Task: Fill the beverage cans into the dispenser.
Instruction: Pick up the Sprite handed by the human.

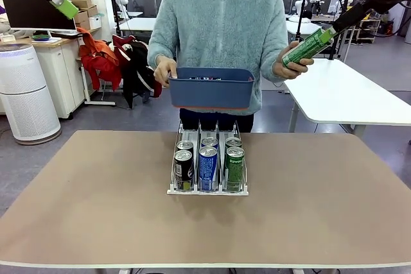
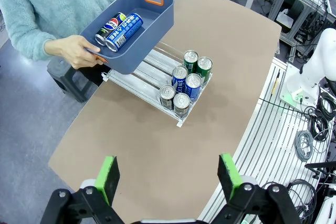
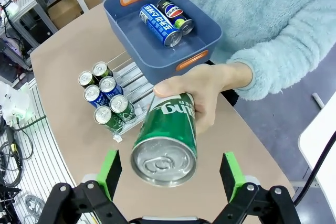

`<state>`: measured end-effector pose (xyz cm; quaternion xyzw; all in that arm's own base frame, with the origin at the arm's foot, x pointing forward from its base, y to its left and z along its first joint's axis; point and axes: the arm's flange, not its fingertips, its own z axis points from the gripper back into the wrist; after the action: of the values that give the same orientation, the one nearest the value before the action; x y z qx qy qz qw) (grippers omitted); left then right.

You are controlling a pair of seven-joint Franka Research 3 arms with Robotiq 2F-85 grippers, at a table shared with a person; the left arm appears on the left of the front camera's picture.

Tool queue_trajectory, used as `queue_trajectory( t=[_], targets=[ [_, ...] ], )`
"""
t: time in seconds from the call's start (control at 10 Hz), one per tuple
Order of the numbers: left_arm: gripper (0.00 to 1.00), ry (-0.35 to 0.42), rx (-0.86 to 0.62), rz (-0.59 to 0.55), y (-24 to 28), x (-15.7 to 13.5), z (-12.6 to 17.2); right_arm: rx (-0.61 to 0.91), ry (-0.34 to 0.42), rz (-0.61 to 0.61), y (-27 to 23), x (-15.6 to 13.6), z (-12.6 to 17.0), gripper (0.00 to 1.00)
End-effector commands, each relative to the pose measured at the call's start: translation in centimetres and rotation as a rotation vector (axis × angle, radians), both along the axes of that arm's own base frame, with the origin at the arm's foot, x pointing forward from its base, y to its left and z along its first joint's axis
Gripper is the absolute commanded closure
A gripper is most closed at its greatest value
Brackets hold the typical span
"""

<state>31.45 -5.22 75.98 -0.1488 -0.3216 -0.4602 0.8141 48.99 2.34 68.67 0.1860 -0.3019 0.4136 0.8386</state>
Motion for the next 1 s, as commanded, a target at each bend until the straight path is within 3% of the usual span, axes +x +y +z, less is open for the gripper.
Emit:
queue_trajectory(
  t=[0.0,0.5,0.9],
  targets=[
    [0.00,0.001,0.010,0.001,0.1,0.0,-0.1,-0.004,-0.001,-0.021,0.7,0.5,-0.8,0.00],
    [0.00,0.001,0.010,0.001,0.1,0.0,-0.1,0.127,0.010,-0.011,0.9,1.6,-1.8,0.00],
    [0.00,0.001,0.010,0.001,0.1,0.0,-0.1,0.098,0.030,-0.010,1.1,1.7,-1.9,0.00]
  ],
)
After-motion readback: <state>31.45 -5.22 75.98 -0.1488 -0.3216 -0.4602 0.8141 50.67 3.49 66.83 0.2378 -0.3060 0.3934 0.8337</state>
